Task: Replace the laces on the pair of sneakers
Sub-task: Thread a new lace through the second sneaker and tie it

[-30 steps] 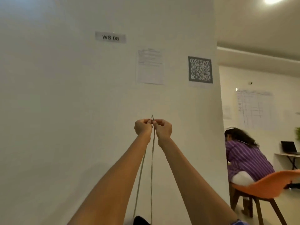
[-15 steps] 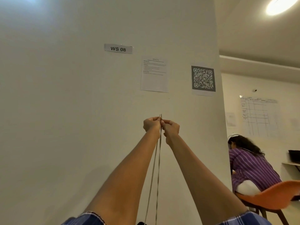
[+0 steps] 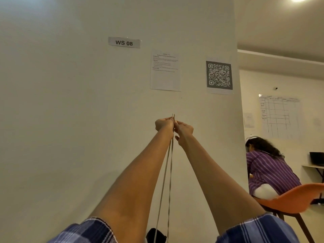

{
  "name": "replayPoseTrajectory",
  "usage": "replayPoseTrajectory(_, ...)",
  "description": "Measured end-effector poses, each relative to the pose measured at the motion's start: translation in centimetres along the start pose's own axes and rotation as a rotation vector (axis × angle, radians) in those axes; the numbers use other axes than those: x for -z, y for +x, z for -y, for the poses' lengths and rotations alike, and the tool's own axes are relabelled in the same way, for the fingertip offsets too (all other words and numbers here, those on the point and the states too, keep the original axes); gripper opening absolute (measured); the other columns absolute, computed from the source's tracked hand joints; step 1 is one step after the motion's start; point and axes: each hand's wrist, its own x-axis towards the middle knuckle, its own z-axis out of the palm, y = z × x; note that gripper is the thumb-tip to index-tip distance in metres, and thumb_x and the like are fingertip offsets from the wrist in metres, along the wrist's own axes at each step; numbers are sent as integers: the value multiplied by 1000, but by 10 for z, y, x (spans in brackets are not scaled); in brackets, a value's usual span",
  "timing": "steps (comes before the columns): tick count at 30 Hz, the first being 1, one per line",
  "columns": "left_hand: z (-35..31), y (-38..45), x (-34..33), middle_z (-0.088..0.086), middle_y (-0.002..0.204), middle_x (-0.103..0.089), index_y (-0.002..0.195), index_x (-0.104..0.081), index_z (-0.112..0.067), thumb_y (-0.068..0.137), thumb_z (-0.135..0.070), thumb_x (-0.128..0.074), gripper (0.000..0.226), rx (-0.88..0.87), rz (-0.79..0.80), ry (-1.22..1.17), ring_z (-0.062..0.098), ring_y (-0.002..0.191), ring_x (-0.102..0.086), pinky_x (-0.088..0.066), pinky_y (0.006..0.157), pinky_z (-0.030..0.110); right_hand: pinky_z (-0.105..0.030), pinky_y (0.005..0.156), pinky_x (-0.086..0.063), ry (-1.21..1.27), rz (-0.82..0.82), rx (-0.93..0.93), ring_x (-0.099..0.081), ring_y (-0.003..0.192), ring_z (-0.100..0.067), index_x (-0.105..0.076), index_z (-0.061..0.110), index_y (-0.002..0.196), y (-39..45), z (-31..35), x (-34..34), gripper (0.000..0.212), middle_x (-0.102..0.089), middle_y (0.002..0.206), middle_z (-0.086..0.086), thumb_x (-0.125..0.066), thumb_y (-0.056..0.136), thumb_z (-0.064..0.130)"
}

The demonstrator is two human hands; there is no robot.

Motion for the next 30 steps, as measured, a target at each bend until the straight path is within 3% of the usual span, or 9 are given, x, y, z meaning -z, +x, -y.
replayPoseTrajectory(3, -1, -2, 0, 15, 103, -68, 103, -68, 0, 87, 1, -61, 18, 6, 1, 6, 18, 73, -58, -50, 70, 26, -33, 82, -41, 26, -9, -26, -61, 111, -25, -67, 5, 103, -2, 1, 0, 15, -68, 104, -12, -64, 89, 10)
replayPoseTrajectory(8, -2, -3, 2, 14, 101, -68, 103, -68, 0, 87, 2, -60, 18, 6, 4, 9, 18, 72, -58, -48, 57, 23, -32, 81, -40, 13, -11, -30, -63, 104, -23, -67, 4, 105, -3, 2, -1, 17, -68, 105, -11, -63, 89, 8)
replayPoseTrajectory(12, -1, -3, 3, 15, 102, -69, 103, -68, 0, 87, 1, -60, 17, 2, 2, 23, 18, 73, -59, -49, 63, 24, -32, 81, -42, -1, -19, -32, -61, 110, -24, -67, 6, 101, -4, 3, -1, 14, -67, 100, -10, -66, 87, 10)
replayPoseTrajectory(16, 0, -2, 3, 14, 102, -69, 102, -68, -1, 88, 0, -59, 17, -7, 8, 28, 18, 75, -60, -49, 62, 24, -32, 81, -42, -2, -13, -24, -62, 110, -25, -67, 5, 104, -5, 2, -1, 16, -68, 108, -12, -64, 88, 9)
replayPoseTrajectory(23, 1, 0, 4, 13, 100, -70, 103, -69, -2, 87, 1, -60, 19, -5, 12, 43, 17, 72, -60, -48, 63, 26, -22, 59, -41, 28, -17, -17, -64, 99, -24, -67, 3, 104, -6, 1, -2, 18, -68, 110, -14, -65, 87, 8)
replayPoseTrajectory(30, 1, 2, 5, 13, 101, -69, 105, -69, -2, 88, 0, -59, 20, -17, 20, 43, 16, 73, -60, -49, 66, 26, -21, 59, -42, 28, -30, -19, -62, 111, -27, -68, 4, 104, -4, -1, -3, 17, -69, 108, -13, -64, 88, 7)
